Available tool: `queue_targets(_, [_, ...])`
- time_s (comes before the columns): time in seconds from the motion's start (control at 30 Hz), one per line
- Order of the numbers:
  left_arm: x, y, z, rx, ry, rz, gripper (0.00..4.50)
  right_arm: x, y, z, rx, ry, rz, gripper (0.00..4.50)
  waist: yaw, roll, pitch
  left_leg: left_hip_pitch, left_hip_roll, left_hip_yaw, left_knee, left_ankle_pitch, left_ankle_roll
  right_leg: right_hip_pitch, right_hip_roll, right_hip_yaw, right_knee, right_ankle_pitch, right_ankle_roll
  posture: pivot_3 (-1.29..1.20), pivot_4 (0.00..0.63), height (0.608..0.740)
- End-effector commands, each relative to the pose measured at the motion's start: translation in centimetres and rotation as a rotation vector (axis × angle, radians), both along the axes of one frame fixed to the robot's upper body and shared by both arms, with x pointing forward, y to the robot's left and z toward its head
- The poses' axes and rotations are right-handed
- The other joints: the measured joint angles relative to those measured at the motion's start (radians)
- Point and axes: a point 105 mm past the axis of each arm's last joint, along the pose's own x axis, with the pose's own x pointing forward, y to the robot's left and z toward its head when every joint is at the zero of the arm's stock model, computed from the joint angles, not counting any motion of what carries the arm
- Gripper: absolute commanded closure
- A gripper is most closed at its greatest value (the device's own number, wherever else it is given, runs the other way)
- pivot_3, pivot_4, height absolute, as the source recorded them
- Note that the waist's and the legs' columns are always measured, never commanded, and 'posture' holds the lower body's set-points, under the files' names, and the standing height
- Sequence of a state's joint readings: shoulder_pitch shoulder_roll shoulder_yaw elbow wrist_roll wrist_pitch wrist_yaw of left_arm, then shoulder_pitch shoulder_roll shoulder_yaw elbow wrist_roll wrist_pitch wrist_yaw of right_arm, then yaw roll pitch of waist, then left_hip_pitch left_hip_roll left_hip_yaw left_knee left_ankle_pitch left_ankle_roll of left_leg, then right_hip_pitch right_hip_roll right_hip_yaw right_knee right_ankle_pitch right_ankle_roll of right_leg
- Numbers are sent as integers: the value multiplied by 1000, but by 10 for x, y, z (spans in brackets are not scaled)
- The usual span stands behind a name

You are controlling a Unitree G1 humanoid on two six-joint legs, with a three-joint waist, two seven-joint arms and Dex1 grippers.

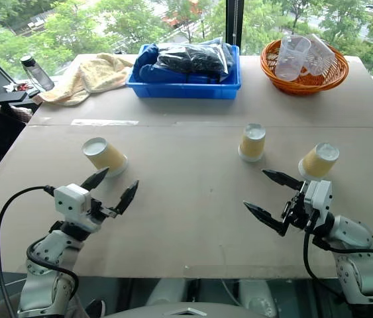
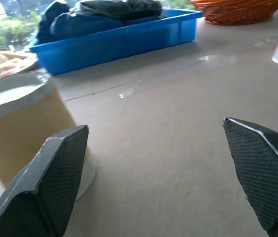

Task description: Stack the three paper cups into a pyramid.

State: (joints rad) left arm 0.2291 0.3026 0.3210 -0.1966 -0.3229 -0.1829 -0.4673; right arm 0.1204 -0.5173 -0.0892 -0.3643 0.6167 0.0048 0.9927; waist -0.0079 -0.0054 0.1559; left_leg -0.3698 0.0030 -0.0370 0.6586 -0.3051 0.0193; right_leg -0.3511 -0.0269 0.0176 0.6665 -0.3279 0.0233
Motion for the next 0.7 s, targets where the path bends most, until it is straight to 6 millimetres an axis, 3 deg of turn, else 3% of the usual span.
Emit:
queue_targets(0.03, [-9,20,21,6,-90,143,0,-1,7,16,16,-42,38,62,2,-2,1,0,0,0,0,0,0,0,0,0,0,0,0,0,150,740])
queue_targets(0.3, [14,30,12,-18,-10,179,0,1,13,20,30,-34,58,62,19,-2,1,-1,-1,-1,0,2,-3,0,0,-2,-1,0,0,0,150,740])
queue_targets(0.57, [30,6,9,48,37,31,0,5,16,22,24,-38,33,62,19,-2,1,-2,-1,-1,1,2,-4,0,0,-2,-1,0,0,0,150,740])
queue_targets(0.7, [45,18,16,55,32,113,0,6,21,25,26,-42,29,62,19,-2,1,-2,-1,-2,1,3,-4,0,0,-2,0,0,0,0,150,740])
